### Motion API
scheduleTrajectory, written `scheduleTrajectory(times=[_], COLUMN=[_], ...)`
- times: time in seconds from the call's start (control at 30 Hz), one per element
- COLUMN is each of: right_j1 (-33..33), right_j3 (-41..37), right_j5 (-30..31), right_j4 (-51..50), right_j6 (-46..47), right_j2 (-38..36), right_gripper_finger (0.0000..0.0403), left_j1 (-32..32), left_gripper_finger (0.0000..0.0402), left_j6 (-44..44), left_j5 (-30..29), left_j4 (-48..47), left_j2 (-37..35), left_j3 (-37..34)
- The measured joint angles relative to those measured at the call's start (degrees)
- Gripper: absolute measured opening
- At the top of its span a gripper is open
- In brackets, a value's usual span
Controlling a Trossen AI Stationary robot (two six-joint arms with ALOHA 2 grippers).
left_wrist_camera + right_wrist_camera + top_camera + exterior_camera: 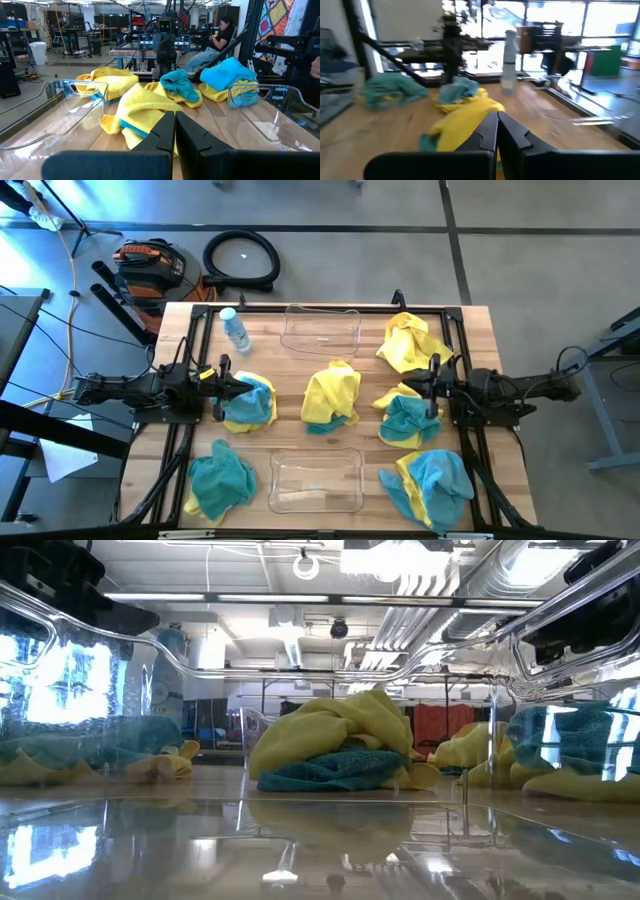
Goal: Sort microfiber towel by color & place in baskets
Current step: Put the yellow towel into the bottom transparent bin
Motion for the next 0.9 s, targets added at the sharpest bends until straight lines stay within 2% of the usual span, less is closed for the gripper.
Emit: scheduleTrajectory(times=[0.17,0.33,0.5,0.9], right_j1=[-0.02,-0.02,-0.02,0.00], right_j3=[0.18,5.58,15.24,39.52], right_j5=[2.68,3.59,4.57,6.56], right_j4=[4.69,4.93,2.06,-14.15], right_j6=[0.19,0.25,0.24,4.36], right_j2=[4.35,11.39,21.51,51.07], right_gripper_finger=[0.0000,0.0000,0.0000,0.0000], left_j1=[-0.01,0.00,0.00,0.00], left_gripper_finger=[0.0000,0.0000,0.0000,0.0000], left_j6=[-0.01,-0.01,0.01,-0.01], left_j5=[-0.02,-0.02,-0.01,0.00], left_j4=[0.00,0.00,0.00,0.00], left_j2=[-0.01,0.01,0.00,0.00], left_j3=[-0.01,-0.01,-0.01,0.00])
